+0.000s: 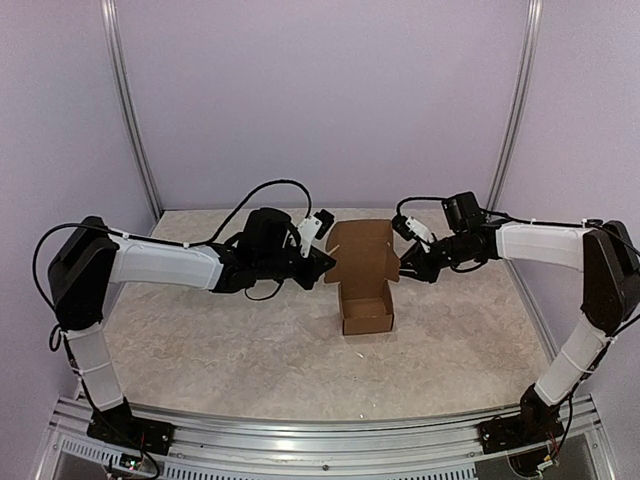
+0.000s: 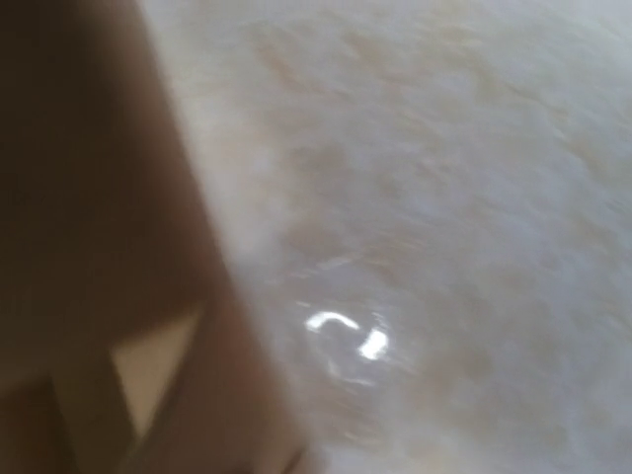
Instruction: Fold the paper box
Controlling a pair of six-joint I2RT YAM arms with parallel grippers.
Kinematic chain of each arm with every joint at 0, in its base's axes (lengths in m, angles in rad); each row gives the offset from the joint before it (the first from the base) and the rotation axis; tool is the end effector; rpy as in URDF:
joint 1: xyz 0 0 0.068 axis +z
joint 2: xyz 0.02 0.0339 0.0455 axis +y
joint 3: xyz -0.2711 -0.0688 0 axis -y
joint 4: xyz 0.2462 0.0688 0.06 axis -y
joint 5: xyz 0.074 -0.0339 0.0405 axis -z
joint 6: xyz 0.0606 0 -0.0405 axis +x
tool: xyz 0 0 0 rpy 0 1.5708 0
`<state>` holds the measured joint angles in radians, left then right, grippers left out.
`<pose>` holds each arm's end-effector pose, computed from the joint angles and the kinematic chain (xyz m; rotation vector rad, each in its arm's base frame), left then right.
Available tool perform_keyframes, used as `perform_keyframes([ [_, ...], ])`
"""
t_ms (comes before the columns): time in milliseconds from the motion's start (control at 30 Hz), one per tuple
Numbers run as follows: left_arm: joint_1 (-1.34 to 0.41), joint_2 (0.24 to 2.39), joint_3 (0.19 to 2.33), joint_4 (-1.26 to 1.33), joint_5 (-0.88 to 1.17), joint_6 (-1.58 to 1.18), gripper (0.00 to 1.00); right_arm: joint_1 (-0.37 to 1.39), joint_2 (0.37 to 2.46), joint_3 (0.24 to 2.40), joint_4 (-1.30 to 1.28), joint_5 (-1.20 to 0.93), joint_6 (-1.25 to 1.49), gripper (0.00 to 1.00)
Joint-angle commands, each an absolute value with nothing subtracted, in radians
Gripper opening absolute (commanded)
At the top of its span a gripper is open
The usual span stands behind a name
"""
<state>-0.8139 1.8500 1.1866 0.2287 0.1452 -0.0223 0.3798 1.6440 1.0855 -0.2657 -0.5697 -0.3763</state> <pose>0.3007 -0.3311 0.2133 0.8843 1.8678 -0.6721 0.3272 0.1658 0.2125 -1.1013 2.0537 0.6795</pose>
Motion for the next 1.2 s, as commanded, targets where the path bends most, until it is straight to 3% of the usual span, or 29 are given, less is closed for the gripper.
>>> perform_keyframes([
  [0,-0.818,1.906,1.236,0.206,0.149,-0.050,0.00,0.414,1.609,1.064,-0.281,-0.641,-0.377,0.20],
  [300,-0.846,1.947,1.289,0.217,0.169,-0.084,0.00,0.420,1.649,1.062,-0.271,-0.688,-0.339,0.27],
  [667,-0.904,1.980,1.286,0.248,0.053,-0.311,0.02,0.417,1.642,1.053,-0.265,-0.554,-0.256,0.34],
  [1000,-0.927,1.986,1.316,0.189,-0.023,-0.078,0.00,0.306,1.564,1.052,-0.549,-0.651,-0.706,0.46],
  [1167,-0.882,1.941,1.312,0.134,0.107,0.079,0.00,0.307,1.545,1.044,-0.593,-0.748,-0.773,0.49],
])
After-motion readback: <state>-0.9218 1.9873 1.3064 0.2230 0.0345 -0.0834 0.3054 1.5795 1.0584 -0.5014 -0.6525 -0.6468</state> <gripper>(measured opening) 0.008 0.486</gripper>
